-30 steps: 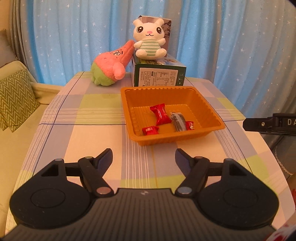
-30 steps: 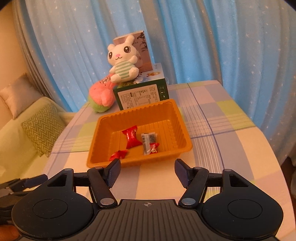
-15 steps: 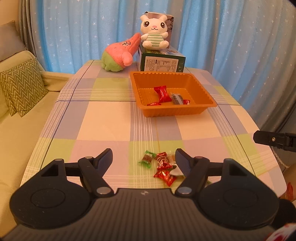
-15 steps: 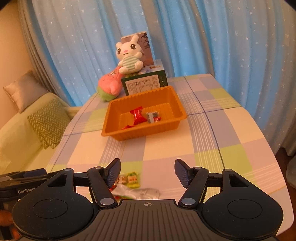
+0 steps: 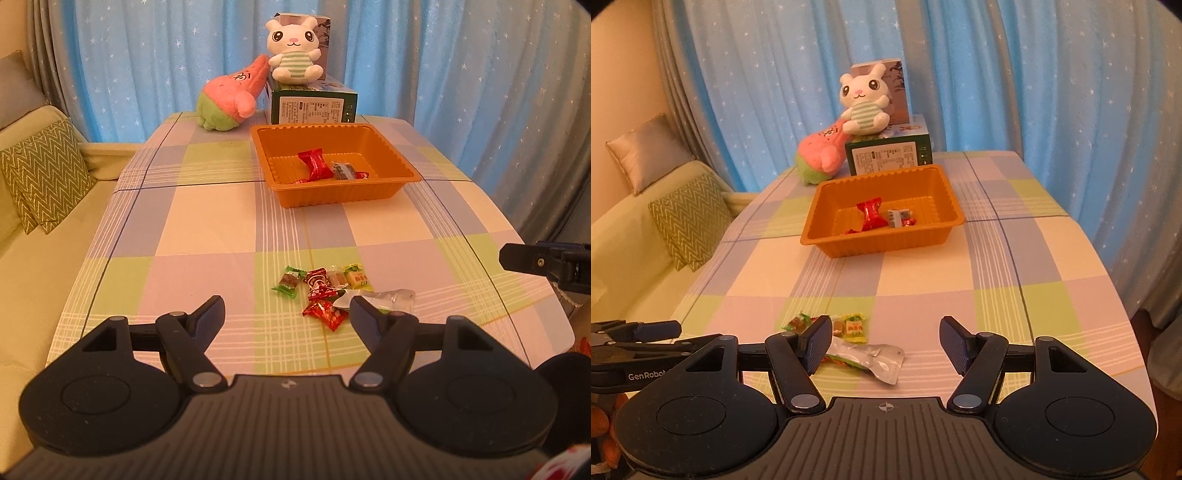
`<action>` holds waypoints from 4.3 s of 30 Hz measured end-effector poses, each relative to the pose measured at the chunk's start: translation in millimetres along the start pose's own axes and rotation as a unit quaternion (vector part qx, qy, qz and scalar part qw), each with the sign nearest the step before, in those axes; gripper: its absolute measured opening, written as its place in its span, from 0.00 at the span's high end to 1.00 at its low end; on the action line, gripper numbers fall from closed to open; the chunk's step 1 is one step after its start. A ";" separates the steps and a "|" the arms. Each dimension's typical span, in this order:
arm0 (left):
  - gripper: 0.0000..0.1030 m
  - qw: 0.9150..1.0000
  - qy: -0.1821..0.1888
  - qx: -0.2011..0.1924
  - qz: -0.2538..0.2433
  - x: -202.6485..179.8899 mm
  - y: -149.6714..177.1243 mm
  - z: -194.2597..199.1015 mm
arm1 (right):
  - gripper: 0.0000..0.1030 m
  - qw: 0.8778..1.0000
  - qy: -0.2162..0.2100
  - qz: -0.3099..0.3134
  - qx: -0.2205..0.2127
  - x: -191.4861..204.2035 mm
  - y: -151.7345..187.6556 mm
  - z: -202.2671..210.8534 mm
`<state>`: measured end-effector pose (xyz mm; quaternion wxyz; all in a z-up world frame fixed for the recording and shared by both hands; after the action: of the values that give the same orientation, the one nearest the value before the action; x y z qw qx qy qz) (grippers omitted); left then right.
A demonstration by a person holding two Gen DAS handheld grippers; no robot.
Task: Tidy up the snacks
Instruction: 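Move both tools back toward the remaining snack pile, then grasp the clear green-edged snack packet with the right tool while the left tool grasps the red candy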
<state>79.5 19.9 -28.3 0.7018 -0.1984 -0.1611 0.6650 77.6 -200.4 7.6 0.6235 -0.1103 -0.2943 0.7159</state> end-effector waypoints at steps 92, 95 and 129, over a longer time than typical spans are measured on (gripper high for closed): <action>0.30 0.989 0.071 0.105 -0.082 -27.6 -23.0 -130.1 | 0.55 0.986 -0.017 -0.127 0.107 -102.4 3.7 -143.4; 0.30 0.989 0.070 0.105 -0.078 -28.2 -22.7 -132.3 | 0.55 0.987 -0.002 -0.116 0.107 -107.4 4.9 -145.9; 0.74 0.996 0.046 0.070 0.026 -36.3 -18.8 -156.9 | 0.71 0.992 0.045 0.076 0.095 -69.7 10.7 -174.6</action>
<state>170.5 -27.1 -154.1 0.7031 -0.1833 -0.0766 0.6828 174.1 -218.1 -153.1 0.5875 -0.1054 -0.1873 0.7802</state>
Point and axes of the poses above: each gripper's, at about its wrist camera, not at the fingertips, and z roughly against the way its jaws point, x to its left, y to its underside, the point moved 5 cm from there along -z, roughly the way its jaws point, and after that the axes turned 15 degrees about x, right-handed, at the moved point
